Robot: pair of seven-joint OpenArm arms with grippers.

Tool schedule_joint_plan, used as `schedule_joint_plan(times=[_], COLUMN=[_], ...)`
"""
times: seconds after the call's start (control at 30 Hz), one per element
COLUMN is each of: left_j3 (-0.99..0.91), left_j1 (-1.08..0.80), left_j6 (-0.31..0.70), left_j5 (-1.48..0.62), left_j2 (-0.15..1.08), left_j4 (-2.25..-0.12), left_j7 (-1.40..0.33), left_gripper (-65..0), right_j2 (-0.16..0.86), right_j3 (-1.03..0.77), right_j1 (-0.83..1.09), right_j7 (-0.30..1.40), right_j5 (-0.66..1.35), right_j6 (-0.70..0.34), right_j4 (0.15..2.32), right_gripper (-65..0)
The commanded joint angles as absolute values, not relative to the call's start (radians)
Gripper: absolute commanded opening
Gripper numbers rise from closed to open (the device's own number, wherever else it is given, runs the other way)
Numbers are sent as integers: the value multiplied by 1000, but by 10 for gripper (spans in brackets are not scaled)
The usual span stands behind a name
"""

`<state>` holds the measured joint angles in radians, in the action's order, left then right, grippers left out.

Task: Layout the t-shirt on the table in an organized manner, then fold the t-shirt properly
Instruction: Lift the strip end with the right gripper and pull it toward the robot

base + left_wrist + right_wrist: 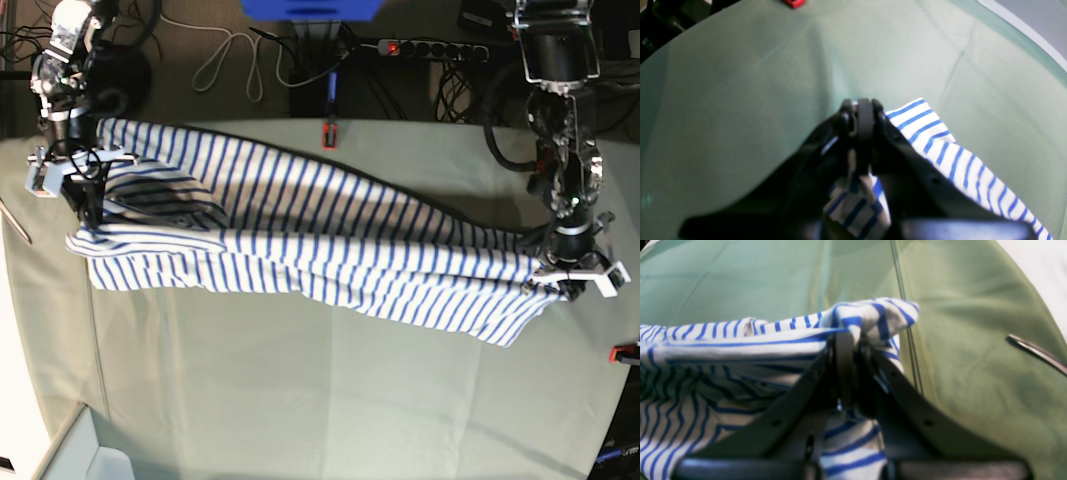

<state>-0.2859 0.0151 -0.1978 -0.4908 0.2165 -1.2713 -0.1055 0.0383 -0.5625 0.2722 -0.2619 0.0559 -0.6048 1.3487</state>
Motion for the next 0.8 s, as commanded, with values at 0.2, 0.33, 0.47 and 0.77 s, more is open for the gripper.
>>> schedule_joint_plan(times=[0.2, 0.33, 0.47, 0.77], left_j3=[-291, -291, -291, -326], left_j1=[42, 53, 70, 87], left_j6=[-193, -193, -193, -193], left_j5=[-484, -484, -484, -484], left_j2=[236, 237, 237, 248], left_j4=[-1218, -1213, -1211, -1210], left_j7=[-79, -77, -77, -77], left_gripper=[-649, -649, -649, -649], right_j2=[50, 41, 27, 21], right_j3=[-568, -561, -545, -487], right_j1=[344, 400, 409, 447], right_j7=[-298, -298, -298, -298], right_j5=[139, 139, 139, 139], right_j6=[-608, -608, -608, -608], right_j4=[1399, 1454, 1437, 1432], right_gripper=[-650, -650, -650, -650])
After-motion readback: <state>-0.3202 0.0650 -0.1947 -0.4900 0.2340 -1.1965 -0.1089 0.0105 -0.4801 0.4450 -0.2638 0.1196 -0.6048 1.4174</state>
